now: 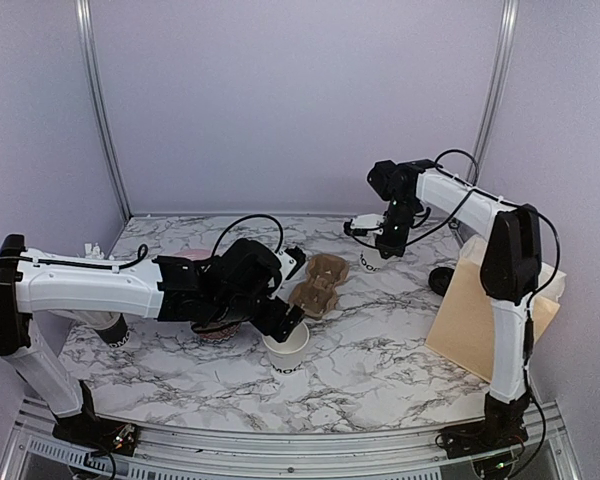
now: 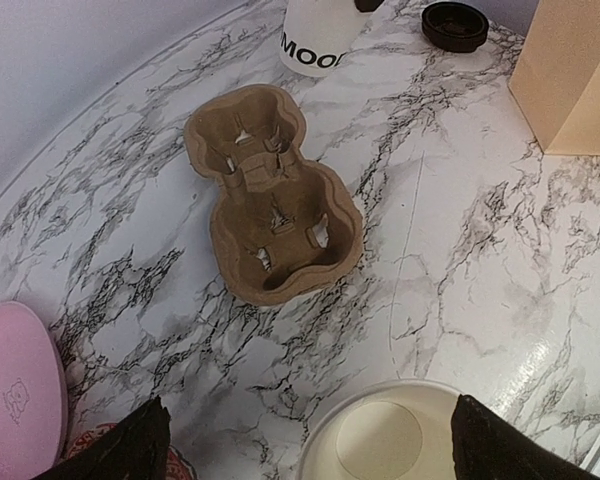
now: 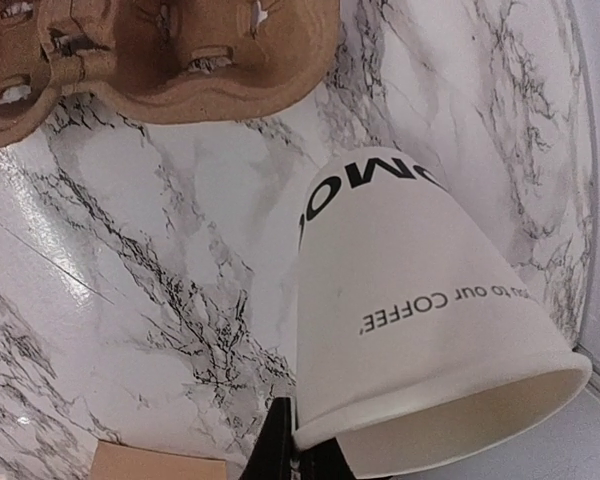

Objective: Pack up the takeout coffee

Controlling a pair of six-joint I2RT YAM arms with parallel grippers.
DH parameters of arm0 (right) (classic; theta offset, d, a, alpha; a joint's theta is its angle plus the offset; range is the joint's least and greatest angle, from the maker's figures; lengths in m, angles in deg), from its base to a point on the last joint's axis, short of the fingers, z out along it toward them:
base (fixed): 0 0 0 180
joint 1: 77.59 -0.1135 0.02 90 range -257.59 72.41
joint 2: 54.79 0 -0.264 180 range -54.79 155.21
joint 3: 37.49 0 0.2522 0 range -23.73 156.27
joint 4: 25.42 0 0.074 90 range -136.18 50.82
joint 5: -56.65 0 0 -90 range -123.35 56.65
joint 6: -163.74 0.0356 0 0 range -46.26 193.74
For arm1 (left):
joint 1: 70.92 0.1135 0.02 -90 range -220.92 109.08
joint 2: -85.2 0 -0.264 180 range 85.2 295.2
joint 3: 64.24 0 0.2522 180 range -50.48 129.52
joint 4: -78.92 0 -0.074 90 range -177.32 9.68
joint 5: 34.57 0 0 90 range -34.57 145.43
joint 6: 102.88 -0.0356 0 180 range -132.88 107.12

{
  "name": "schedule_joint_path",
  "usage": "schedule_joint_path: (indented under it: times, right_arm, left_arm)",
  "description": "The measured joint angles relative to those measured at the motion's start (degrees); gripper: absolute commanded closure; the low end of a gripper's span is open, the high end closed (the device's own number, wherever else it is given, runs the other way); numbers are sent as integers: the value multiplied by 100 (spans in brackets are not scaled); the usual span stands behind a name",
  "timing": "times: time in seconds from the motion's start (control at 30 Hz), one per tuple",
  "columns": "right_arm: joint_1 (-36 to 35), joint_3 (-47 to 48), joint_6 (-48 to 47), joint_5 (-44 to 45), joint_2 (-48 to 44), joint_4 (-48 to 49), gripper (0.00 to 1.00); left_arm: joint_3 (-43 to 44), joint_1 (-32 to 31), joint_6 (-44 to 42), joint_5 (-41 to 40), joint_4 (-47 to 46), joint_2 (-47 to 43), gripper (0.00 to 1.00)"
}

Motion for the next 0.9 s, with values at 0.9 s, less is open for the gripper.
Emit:
schedule_joint_path:
  times: [0.9]
  right_arm:
    - [-37, 981, -319, -59, 118, -682, 58]
  left_arm:
    - [4, -26, -20, 7, 0, 177, 1]
